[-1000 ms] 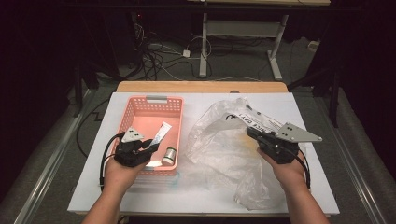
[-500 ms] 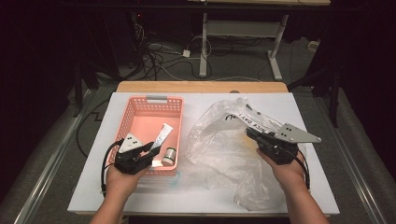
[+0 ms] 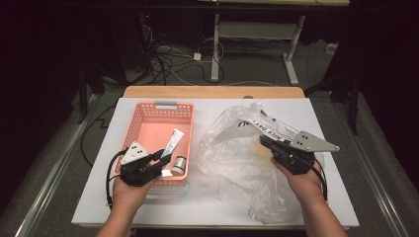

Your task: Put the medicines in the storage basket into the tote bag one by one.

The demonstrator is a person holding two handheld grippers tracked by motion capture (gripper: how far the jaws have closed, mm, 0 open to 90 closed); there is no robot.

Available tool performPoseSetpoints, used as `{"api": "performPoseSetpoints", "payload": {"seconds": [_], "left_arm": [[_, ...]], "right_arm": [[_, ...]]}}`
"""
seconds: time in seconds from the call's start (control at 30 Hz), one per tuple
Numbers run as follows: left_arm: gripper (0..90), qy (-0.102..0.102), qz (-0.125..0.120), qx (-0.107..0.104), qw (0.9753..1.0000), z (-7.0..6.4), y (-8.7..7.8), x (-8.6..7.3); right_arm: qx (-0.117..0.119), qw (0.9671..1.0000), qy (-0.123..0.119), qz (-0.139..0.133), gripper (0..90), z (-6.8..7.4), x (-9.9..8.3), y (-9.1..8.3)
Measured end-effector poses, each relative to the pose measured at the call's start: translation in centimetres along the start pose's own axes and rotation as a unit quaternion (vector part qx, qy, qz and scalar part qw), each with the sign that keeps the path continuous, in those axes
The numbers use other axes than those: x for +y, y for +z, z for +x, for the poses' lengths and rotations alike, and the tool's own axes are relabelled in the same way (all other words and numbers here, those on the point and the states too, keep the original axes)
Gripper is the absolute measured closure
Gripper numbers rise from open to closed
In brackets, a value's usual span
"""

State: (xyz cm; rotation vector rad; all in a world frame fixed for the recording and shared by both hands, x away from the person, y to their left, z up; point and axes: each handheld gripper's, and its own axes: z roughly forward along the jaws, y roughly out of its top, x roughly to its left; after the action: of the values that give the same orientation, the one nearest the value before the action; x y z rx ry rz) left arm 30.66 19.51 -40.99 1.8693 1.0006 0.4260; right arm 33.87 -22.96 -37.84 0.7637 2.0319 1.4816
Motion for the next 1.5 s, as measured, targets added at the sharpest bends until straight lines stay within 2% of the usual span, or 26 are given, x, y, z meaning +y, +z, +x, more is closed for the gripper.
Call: {"api": "performPoseSetpoints", "payload": {"seconds": [0.47,0.6,1.27,1.5], "left_arm": [[67.6,0.039,-0.028,-0.031,0.9984,-3.3,-0.9,1.6],[67.6,0.040,-0.033,-0.045,0.9976,-4.2,-0.8,1.7],[67.5,0.069,-0.013,-0.101,0.9925,-8.4,1.6,1.4],[67.5,0.078,0.000,-0.111,0.9908,-9.4,2.6,1.0]], "right_arm": [[0.000,1.0000,-0.003,0.003,90.0,0.0,0.0,0.1],[0.001,1.0000,-0.002,0.004,90.0,0.1,0.0,0.1],[0.004,1.0000,-0.001,0.004,90.0,0.2,-0.1,0.3],[0.007,1.0000,-0.002,0.005,90.0,0.3,-0.1,0.3]]}}
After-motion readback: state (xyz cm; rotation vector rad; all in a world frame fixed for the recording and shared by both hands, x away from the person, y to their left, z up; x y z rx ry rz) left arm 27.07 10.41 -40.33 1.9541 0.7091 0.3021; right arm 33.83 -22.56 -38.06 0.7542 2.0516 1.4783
